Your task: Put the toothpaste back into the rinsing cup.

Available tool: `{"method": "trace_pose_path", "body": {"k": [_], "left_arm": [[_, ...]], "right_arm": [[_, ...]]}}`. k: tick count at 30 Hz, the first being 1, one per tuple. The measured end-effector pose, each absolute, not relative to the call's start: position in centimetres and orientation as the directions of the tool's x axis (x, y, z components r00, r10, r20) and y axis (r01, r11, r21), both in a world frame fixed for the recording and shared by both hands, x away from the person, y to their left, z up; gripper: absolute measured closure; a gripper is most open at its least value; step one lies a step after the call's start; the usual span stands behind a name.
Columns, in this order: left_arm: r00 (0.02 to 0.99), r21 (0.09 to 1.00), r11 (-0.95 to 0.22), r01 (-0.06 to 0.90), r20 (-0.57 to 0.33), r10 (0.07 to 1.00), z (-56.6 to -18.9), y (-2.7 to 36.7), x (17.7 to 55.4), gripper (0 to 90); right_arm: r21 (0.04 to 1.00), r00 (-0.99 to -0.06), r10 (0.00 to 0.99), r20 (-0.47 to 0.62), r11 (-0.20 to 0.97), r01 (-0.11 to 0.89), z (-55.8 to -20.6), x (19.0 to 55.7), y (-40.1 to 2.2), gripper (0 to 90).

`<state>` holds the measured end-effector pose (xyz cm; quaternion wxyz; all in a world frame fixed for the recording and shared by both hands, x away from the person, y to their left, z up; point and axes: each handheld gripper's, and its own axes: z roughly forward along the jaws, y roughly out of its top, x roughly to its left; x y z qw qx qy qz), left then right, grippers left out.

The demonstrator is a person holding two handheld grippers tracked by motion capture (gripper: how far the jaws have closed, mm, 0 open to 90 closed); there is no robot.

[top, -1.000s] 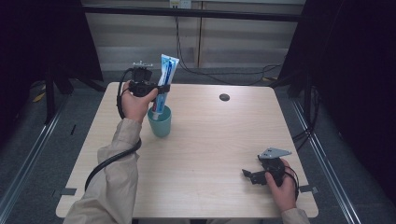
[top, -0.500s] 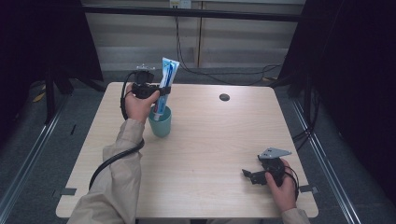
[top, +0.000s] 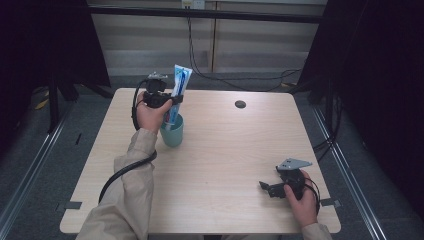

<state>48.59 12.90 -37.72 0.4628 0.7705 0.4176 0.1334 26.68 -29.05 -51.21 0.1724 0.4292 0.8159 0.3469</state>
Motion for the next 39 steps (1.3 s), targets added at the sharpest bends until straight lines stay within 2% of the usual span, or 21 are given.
{"method": "trace_pose_path", "body": {"k": [39], "left_arm": [[0.587,0.786,-0.251,0.565,-0.17,0.791,-40.1,13.4,48.0,69.0]], "right_arm": [[0.713,-0.573,0.819,0.016,0.392,0.581,-51.2,26.7,-29.1,8.3]]}}
